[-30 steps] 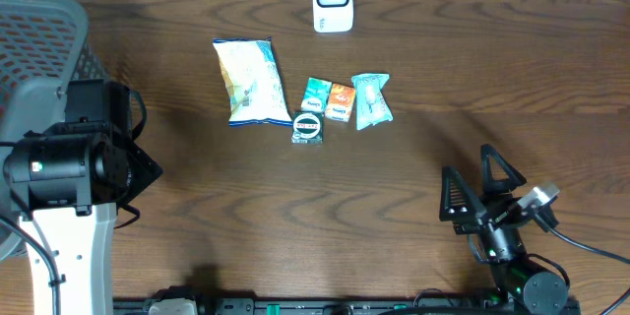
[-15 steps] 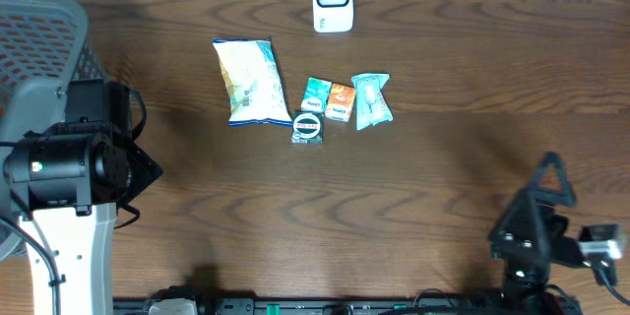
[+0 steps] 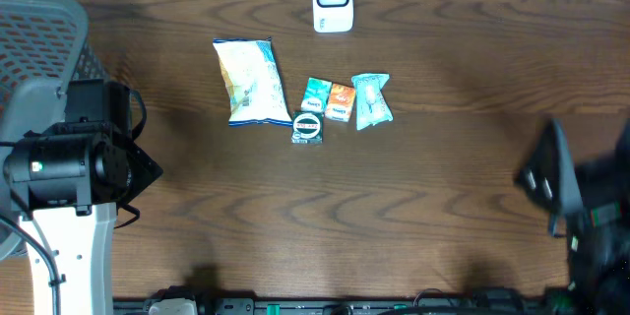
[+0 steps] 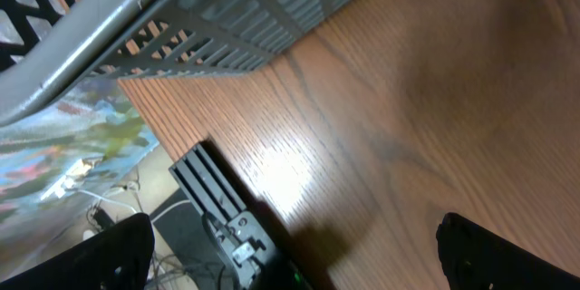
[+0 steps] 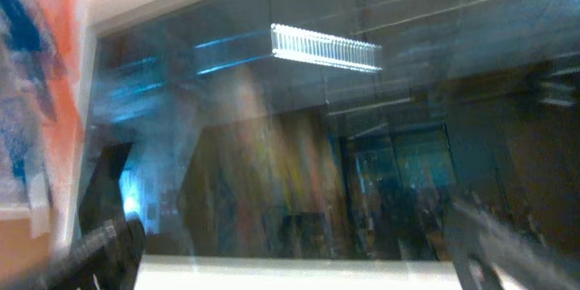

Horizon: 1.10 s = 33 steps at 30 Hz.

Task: Scan the item barcode
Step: 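Swing the right gripper up and over to the mint-green wet-wipe pack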

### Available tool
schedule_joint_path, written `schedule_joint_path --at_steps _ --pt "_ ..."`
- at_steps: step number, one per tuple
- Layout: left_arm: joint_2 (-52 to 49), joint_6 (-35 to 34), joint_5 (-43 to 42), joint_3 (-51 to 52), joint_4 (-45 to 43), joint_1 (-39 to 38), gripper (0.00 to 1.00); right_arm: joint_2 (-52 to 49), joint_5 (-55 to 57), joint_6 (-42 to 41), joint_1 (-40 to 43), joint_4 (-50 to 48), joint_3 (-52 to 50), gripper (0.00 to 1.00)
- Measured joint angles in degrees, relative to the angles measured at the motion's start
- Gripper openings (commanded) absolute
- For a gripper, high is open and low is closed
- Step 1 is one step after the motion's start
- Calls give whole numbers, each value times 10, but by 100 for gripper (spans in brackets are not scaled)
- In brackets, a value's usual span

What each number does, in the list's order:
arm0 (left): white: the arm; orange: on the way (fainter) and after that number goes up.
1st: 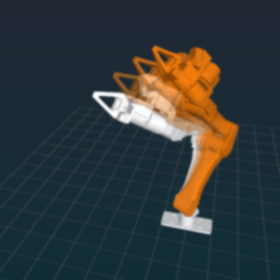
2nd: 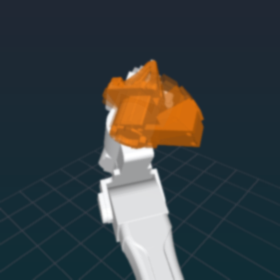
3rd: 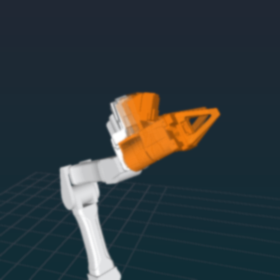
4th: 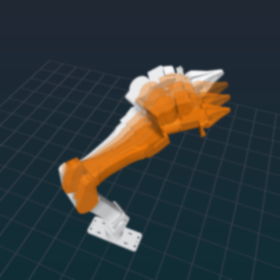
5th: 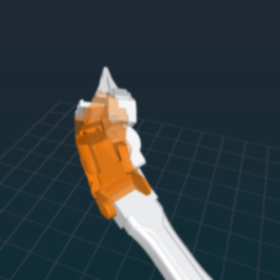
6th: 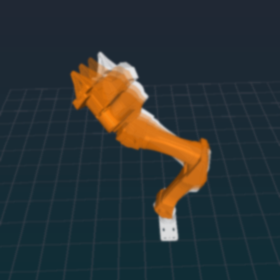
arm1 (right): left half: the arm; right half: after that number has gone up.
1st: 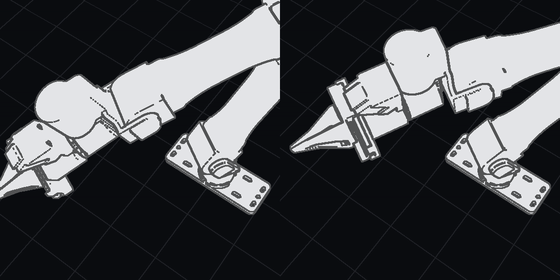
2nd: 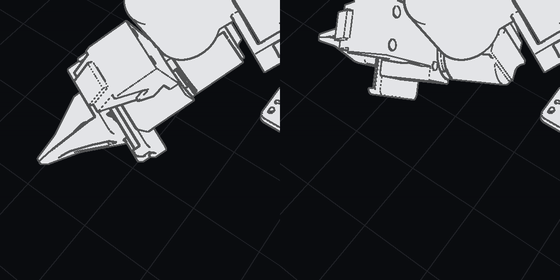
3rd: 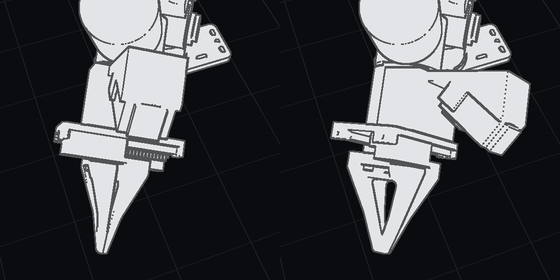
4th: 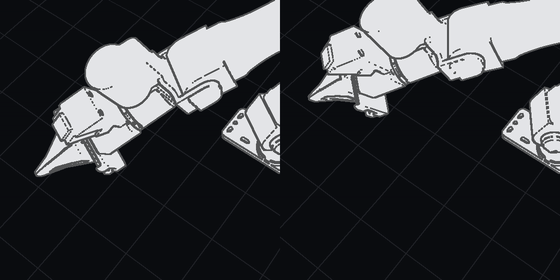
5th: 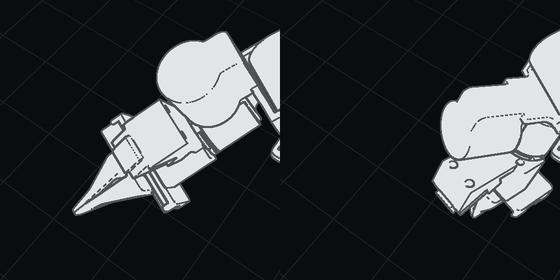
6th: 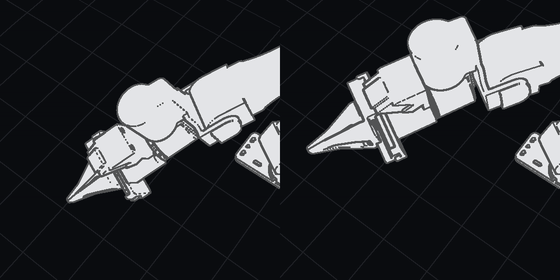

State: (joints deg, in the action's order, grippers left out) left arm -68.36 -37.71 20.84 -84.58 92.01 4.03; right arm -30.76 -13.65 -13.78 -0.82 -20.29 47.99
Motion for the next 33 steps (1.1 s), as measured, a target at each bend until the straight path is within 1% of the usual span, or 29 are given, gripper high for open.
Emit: schedule_joint_path --at_steps 7,11,14,18,22,25,26,27,28,29,31,33 --pt "0 0 0 0 0 0 98 -236 -67 150 -3 338 275 99" --pt "0 0 0 0 0 0 98 -368 -83 209 -29 546 424 99" --pt "0 0 0 0 0 0 98 -449 -90 235 -55 660 503 99" --pt "0 0 0 0 0 0 98 -531 -109 243 -88 748 535 99" --pt "0 0 0 0 0 0 98 -600 -151 216 -117 815 536 99" --pt "0 0 0 0 0 0 98 -644 -168 203 -134 845 536 99" --pt "0 0 0 0 0 0 98 -654 -171 200 -137 845 536 90" --pt "0 0 0 0 0 0 98 -667 -174 199 -142 842 536 85" --pt "0 0 0 0 0 0 98 -681 -177 194 -146 839 536 81" --pt "0 0 0 0 0 0 98 -694 -178 188 -149 837 536 73" --pt "0 0 0 0 0 0 97 -721 -171 170 -156 831 536 54" --pt "0 0 0 0 0 0 98 -748 -151 147 -160 824 536 38"
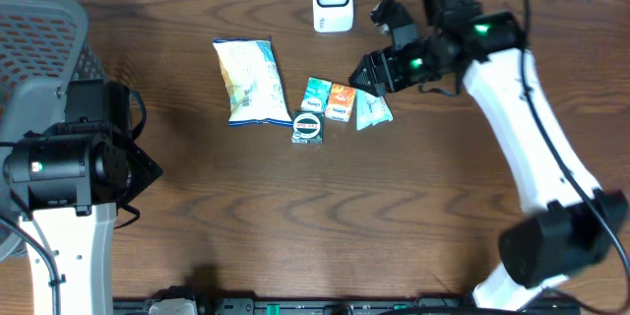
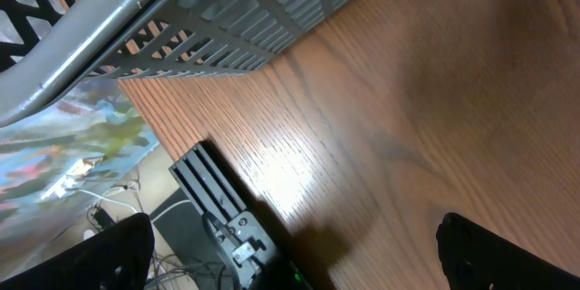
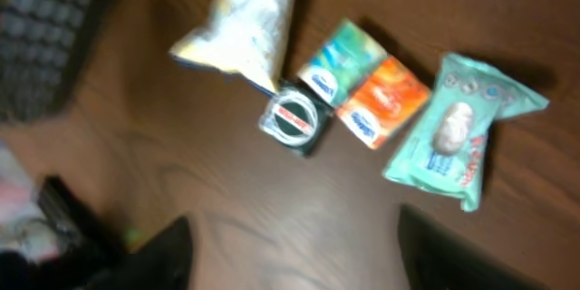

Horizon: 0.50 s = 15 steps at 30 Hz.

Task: Scan the item barcode
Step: 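Swing the right gripper up and over to the mint-green wet-wipe pack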

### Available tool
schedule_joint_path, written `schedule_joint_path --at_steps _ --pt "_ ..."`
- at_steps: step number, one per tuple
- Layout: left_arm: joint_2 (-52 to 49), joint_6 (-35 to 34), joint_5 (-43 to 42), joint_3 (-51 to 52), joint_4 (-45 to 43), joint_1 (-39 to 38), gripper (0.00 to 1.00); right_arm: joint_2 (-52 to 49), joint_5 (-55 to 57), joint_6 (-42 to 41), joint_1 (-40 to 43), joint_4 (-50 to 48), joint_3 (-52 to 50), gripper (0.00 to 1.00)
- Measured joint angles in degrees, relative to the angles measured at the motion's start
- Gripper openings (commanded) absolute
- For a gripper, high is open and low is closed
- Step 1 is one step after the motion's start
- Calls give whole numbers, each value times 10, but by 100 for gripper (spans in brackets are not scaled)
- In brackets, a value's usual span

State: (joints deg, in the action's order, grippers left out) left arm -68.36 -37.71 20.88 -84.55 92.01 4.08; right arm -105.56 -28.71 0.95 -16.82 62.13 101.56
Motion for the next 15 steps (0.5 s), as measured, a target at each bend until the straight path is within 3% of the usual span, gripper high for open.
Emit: schedule_joint_path --at_steps 3,7,15 --pt "0 0 0 0 0 0 98 -43 39 -40 -3 -12 0 19" --pt "0 0 0 0 0 0 98 -92 67 -65 -3 -25 0 5" --pt "0 0 0 0 0 0 98 -168 82 -80 -3 -43 0 1"
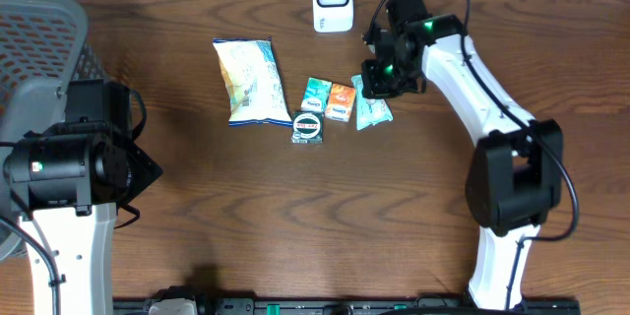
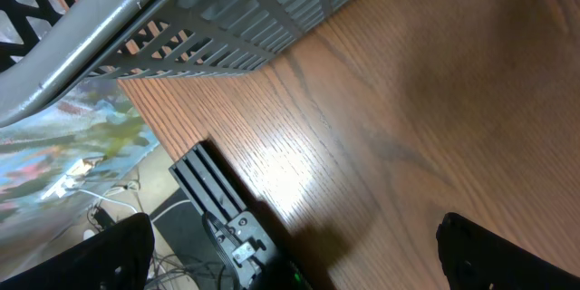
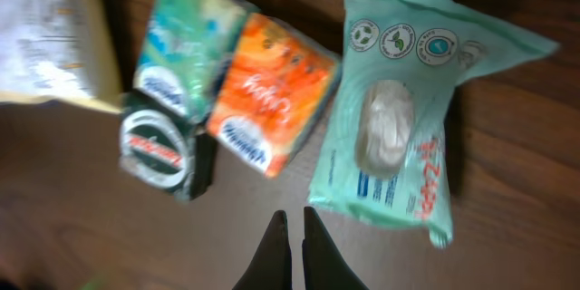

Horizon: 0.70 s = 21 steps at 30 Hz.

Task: Scan the item barcode

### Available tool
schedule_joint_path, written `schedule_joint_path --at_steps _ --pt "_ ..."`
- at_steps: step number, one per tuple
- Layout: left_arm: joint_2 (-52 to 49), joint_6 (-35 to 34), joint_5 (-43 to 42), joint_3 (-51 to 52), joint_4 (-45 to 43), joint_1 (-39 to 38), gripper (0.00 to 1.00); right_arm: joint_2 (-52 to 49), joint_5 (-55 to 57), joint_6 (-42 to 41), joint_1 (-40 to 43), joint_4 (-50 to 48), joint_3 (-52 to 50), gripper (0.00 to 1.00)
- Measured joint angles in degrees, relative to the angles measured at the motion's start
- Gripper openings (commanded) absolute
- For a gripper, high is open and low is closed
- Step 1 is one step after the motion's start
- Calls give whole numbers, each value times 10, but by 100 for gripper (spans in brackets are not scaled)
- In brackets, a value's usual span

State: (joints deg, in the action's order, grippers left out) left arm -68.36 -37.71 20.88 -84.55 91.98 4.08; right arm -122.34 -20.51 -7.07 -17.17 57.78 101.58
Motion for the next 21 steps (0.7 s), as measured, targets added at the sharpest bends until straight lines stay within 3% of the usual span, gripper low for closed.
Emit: schedule_joint_path --at_steps 10,17,21 --pt "0 0 0 0 0 0 98 -46 119 -42 2 23 0 1" --pt "0 0 0 0 0 0 98 -45 244 -70 23 110 16 1" --pt "0 0 0 0 0 0 97 -34 262 -66 38 135 43 1"
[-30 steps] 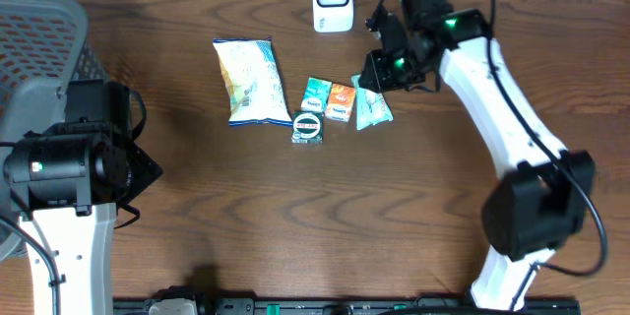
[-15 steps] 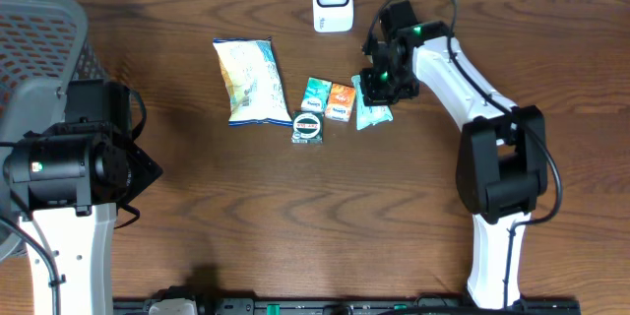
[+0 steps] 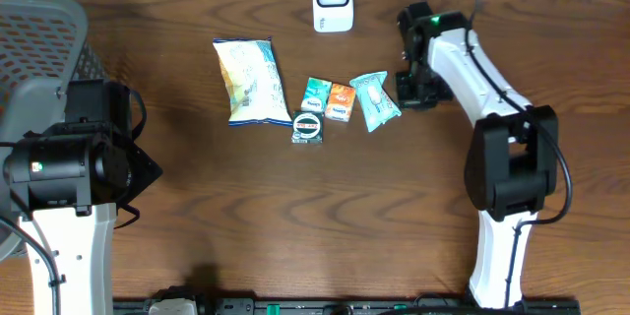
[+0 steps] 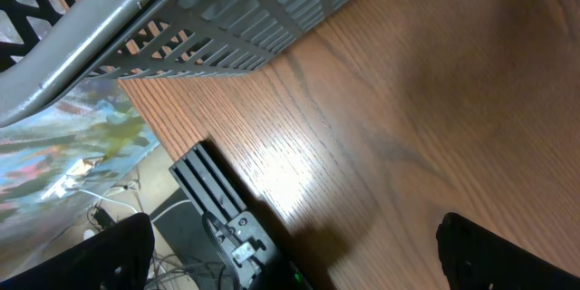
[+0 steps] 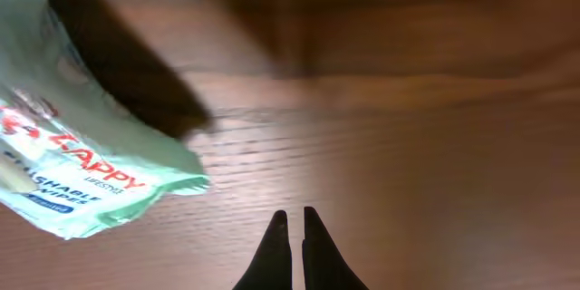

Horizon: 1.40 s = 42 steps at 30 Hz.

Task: Scan the item barcode

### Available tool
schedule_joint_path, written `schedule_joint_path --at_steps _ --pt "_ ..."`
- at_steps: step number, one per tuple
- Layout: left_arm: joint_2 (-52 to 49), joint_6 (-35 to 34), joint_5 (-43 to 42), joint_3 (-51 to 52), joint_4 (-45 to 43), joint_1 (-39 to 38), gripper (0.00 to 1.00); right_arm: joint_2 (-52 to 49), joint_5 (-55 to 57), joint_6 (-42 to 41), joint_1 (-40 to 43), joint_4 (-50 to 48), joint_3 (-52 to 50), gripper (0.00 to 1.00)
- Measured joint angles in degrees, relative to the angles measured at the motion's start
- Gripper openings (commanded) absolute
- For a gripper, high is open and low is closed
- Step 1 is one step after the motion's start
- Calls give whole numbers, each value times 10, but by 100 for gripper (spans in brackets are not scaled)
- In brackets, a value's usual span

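Note:
The white barcode scanner stands at the table's far edge. Below it lie a chips bag, a green pack, an orange pack, a round tin and a mint-green wipes pack. My right gripper is shut on nothing, low over bare wood just right of the wipes pack. My left gripper is open, empty, far left beside the basket.
A grey mesh basket fills the back left corner, with its wall close over the left wrist. A black bracket and cables hang at the table's edge. The left arm stands at the left side.
My right gripper, still shut, has moved from over the gap between the orange pack and the wipes pack to the wood right of the wipes. The wipes pack is turned slightly. The left arm is unchanged.
At first my right arm was at the table's right edge with its camera facing off the table. Then it was open over the group of items. It was then shut low by the wipes pack, and now sits to that pack's right. The left arm never moved.

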State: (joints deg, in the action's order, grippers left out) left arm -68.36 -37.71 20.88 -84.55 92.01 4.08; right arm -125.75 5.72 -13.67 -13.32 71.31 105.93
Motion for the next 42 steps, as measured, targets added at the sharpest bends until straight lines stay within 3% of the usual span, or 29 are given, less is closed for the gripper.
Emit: schedule_joint_path --at_steps 8,18,23,35,42 --pt "0 0 0 0 0 0 98 43 -128 66 -25 -71 31 4" --pt "0 0 0 0 0 0 98 32 -179 64 -42 -183 -16 7" --pt "0 0 0 0 0 0 97 24 -181 58 -30 -188 -49 1" --pt "0 0 0 0 0 0 98 24 -186 51 -28 -216 -109 1" --pt "0 0 0 0 0 0 98 24 -102 24 -9 -145 -105 1"
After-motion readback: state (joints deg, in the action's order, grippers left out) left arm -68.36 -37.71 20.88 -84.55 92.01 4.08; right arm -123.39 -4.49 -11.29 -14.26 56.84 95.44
